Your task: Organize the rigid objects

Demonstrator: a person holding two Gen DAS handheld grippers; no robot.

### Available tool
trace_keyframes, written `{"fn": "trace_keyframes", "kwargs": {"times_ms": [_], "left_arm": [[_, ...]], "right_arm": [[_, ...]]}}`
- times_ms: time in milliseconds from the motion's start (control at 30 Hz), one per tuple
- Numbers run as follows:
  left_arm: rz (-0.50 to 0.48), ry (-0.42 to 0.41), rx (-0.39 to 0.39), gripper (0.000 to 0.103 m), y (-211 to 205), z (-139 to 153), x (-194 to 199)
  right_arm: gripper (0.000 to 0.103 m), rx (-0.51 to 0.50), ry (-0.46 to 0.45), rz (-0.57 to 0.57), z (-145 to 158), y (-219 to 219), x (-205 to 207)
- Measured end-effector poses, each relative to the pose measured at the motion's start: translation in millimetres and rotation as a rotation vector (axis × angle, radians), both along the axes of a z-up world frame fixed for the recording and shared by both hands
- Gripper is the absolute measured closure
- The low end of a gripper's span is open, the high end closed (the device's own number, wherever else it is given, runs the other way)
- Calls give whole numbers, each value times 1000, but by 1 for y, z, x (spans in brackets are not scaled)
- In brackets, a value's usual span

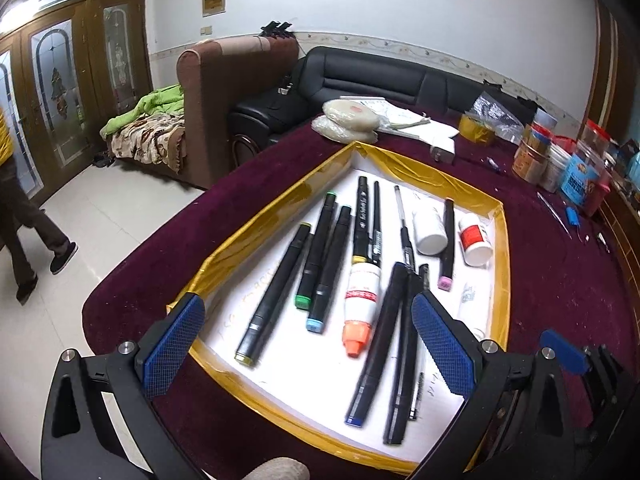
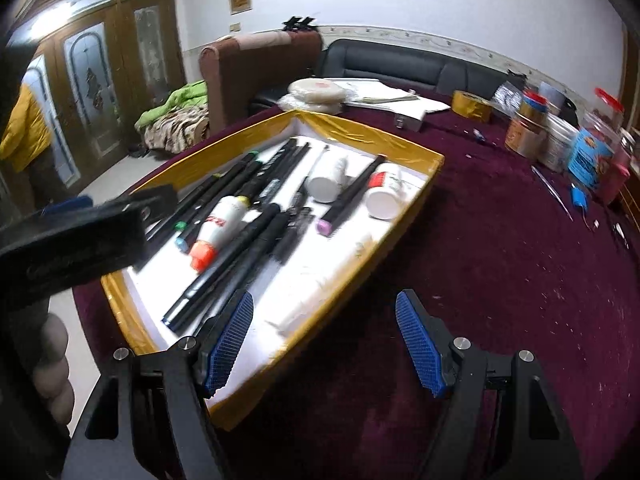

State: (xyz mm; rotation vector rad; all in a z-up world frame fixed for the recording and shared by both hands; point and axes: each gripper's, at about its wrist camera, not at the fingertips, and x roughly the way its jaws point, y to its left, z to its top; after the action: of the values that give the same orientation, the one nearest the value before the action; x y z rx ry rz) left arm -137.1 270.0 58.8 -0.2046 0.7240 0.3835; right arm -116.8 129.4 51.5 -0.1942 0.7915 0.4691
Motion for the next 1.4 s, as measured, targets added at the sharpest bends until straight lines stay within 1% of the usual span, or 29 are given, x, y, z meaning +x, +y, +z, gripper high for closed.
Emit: {"fn": "trace_keyframes", "kwargs": {"times_ms": [233, 467, 600, 800, 900, 1033, 1133, 1200, 1267, 1333, 1400], "left_arm": [[-50, 33, 8, 0, -25, 0, 6], [-141, 75, 21, 0, -67, -1, 16], [-227, 81, 35, 0, -102, 3, 23], [-378, 109, 36, 0, -164, 3, 36], [-440, 127, 41, 0, -192, -2, 44], [-507, 163, 58, 0, -229, -16, 61], [-518, 194, 108, 0, -249, -32, 79], [-513, 223, 123, 0, -256, -43, 91], [-497, 254, 102, 0, -258, -53, 104], [-481, 250, 51, 0, -255, -56, 113], [-473, 255, 20, 0, -255, -58, 120]], "right_arm": [[34, 67, 21, -101, 3, -45, 16], [34, 113, 27, -199, 3, -95, 28], [34, 132, 7, -301, 10, -137, 36], [34, 174, 14, -471, 15, -208, 43], [34, 188, 27, -535, 14, -236, 44], [34, 178, 47, -596, 6, -259, 46], [34, 172, 66, -623, -1, -271, 46], [34, 159, 75, -634, -7, -276, 47], [34, 149, 88, -642, -11, -280, 51], [34, 154, 119, -649, -16, -284, 56], [34, 165, 132, -653, -18, -286, 60]]}}
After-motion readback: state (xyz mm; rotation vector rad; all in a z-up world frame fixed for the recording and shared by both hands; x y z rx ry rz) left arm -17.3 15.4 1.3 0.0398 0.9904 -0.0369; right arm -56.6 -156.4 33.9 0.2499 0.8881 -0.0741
